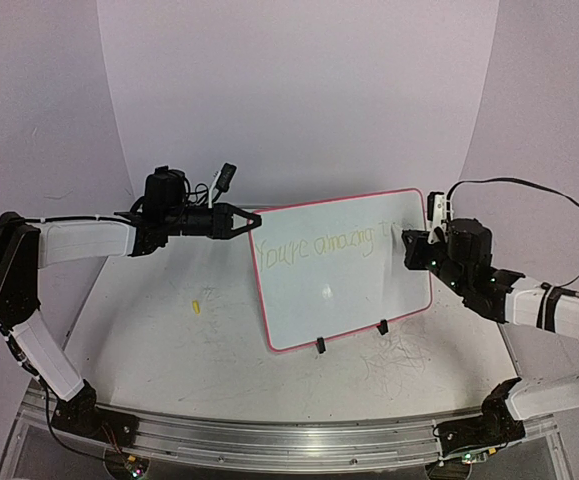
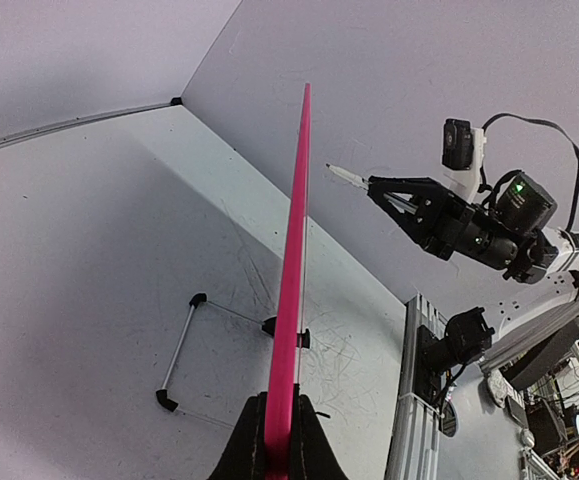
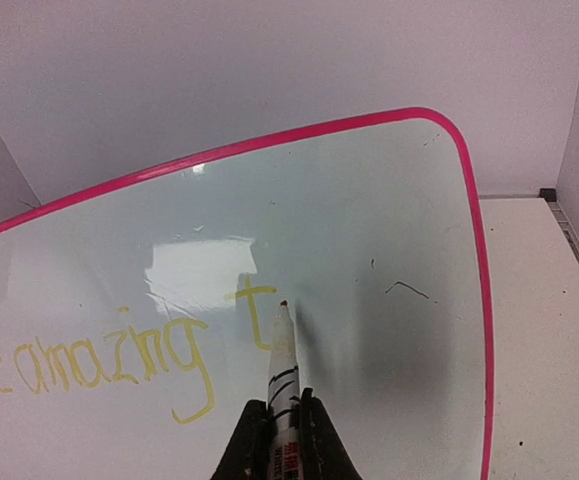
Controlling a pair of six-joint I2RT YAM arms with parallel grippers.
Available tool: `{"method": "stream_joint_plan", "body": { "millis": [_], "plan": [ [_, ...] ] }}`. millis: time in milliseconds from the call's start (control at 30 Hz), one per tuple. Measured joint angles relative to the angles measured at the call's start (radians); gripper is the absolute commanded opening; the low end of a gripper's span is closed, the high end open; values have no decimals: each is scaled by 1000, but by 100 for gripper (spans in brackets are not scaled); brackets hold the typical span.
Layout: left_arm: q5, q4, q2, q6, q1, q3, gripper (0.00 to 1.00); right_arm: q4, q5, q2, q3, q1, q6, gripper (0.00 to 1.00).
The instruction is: Write a sentence on the whiteboard
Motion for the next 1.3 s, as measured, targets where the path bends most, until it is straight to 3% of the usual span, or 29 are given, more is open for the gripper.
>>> {"method": "stream_joint_plan", "body": {
  "millis": [567, 1300],
  "plan": [
    [2, 0, 0, 2, 0, 0, 0, 62, -27, 90, 0, -5, -2, 0],
    [2, 0, 0, 2, -1, 0, 0, 57, 5, 68, -44, -5, 16, 0]
  ]
}}
